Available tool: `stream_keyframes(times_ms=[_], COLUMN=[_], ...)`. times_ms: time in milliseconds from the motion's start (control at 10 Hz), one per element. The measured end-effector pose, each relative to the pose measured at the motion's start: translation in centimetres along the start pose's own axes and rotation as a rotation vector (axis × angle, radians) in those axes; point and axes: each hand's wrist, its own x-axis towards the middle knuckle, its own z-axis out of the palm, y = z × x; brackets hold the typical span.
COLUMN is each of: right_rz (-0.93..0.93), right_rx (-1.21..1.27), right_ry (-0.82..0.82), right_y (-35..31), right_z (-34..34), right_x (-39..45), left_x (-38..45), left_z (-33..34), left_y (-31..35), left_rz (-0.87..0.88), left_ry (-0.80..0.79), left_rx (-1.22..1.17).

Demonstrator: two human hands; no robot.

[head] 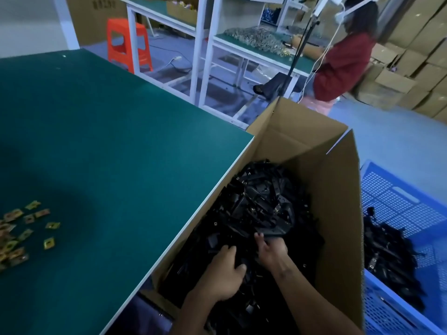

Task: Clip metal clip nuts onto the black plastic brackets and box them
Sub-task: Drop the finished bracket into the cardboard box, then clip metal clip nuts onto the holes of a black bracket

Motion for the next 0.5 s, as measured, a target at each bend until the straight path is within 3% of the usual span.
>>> stream_keyframes(times_ms=[100, 200, 300, 400, 500], right_rz=[0.262, 0.331, 0.019, -0.498, -0.870], right_rx=[0.783, 1.016, 0.925, 0.845, 0.762], right_ry=[-0.084, 0.142, 0.213, 0.180, -0.101], right_y=[0.2, -2.1, -6.9, -12.2, -17.0], right_z=[1.6, 2.6, 2.8, 2.9, 5.3], right_x=[-2.4, -3.8, -6.9, -10.7, -14.6], left_x=[0.0, -1.3, -4.1, -7.8, -12.2], left_z=[-1.5, -3.7, -6.4, -10.5, -16.5], left_y=[-1.3, -0.5, 3.2, 6.3, 6.1], left_rz=[-0.141, -0.088, 0.120, 0.302, 0.388], left_ry=[0.016, 0.038, 0.123, 0.231, 0.581], left_rx=[-0.036, -0.056, -0.137, -0.345, -0.487])
